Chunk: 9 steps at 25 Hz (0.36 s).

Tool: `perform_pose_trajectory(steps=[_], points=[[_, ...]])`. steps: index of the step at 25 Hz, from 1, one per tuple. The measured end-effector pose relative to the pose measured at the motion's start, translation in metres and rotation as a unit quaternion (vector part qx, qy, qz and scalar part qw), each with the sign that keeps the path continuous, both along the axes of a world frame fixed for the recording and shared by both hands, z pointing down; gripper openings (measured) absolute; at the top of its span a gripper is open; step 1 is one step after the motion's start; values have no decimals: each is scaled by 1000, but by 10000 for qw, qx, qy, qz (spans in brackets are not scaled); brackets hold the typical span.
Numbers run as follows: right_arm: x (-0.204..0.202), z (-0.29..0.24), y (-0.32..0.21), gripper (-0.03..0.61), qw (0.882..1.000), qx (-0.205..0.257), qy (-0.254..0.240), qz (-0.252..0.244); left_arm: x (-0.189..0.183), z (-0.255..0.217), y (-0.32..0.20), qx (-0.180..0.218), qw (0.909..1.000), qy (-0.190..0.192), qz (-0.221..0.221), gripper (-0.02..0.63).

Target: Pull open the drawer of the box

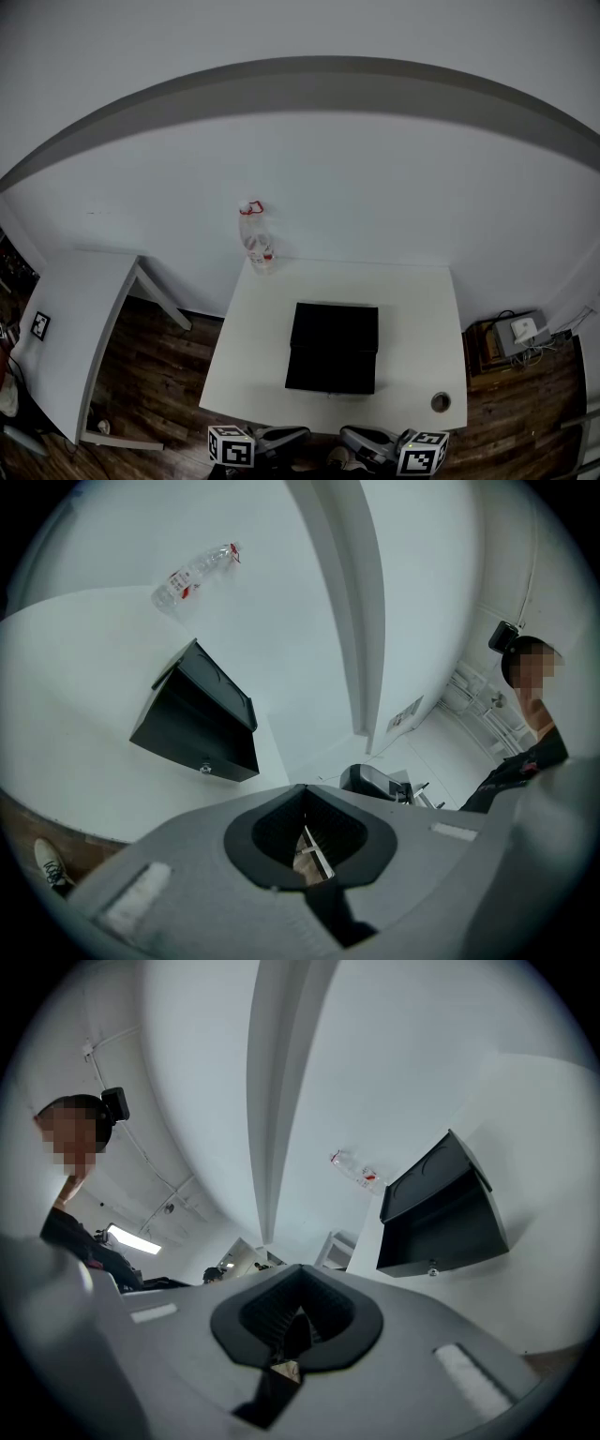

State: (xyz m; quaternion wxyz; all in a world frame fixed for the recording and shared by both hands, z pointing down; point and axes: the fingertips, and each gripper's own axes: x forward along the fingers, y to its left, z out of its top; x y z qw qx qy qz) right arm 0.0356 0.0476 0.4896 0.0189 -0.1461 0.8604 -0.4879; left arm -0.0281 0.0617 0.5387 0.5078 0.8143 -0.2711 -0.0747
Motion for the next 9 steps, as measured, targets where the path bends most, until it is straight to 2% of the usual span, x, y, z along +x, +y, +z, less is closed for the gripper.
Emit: perform_pose_trajectory(steps=[9], points=[[2, 0, 1, 5, 10000, 4, 9, 19, 1, -2, 2, 11, 10000, -8, 28, 5]])
